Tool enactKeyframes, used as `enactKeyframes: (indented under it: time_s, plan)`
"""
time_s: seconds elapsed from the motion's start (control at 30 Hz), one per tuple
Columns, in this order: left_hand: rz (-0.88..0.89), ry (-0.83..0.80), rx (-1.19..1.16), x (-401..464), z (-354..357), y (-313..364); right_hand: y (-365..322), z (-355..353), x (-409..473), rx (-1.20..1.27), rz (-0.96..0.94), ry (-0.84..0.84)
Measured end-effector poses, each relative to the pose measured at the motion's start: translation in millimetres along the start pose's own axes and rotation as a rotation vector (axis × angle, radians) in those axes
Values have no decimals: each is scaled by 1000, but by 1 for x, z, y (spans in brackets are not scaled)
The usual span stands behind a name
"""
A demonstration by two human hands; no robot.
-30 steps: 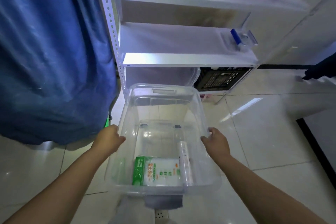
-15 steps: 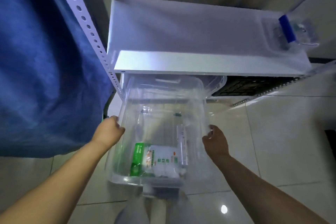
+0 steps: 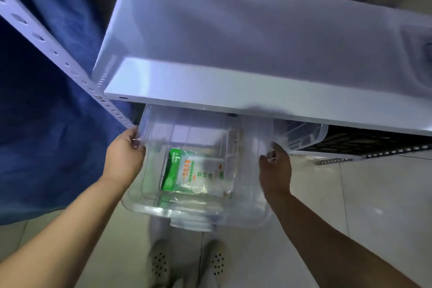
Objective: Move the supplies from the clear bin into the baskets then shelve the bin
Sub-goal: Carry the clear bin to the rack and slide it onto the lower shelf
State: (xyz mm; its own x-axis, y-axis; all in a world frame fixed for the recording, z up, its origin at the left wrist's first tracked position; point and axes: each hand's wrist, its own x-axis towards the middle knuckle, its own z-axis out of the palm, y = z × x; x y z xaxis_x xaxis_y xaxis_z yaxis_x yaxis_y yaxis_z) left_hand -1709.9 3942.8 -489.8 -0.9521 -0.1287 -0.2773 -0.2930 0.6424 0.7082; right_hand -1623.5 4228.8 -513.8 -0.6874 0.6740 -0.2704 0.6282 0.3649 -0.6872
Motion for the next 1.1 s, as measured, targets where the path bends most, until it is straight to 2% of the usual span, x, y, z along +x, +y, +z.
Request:
enactKeyframes:
  time_s: [0.23, 0.57, 0.67, 0.77, 0.9, 0.97, 1.03, 1.1]
  plan:
    - [-26, 43, -115, 18, 21, -4, 1, 13, 49, 3, -122, 53]
    - [-73, 93, -140, 19, 33, -10, 5, 24, 65, -4, -106, 62]
    - [-85, 94, -76, 10, 36, -13, 7, 21, 58, 29, -139, 80]
    - [-118, 95, -20, -8, 36, -18, 15, 3, 45, 44, -163, 215]
    - [-211, 118, -17, -42, 35, -24, 20, -31, 42, 83, -62, 518]
    - [-254, 122, -43, -57, 39, -27, 17, -46, 49, 123, -42, 595]
    - [-325, 113, -126, -65, 44, -26, 16, -56, 62, 80, -25, 538]
    - [-410, 118, -305, -68, 48, -23, 17, -58, 74, 7, -44, 445]
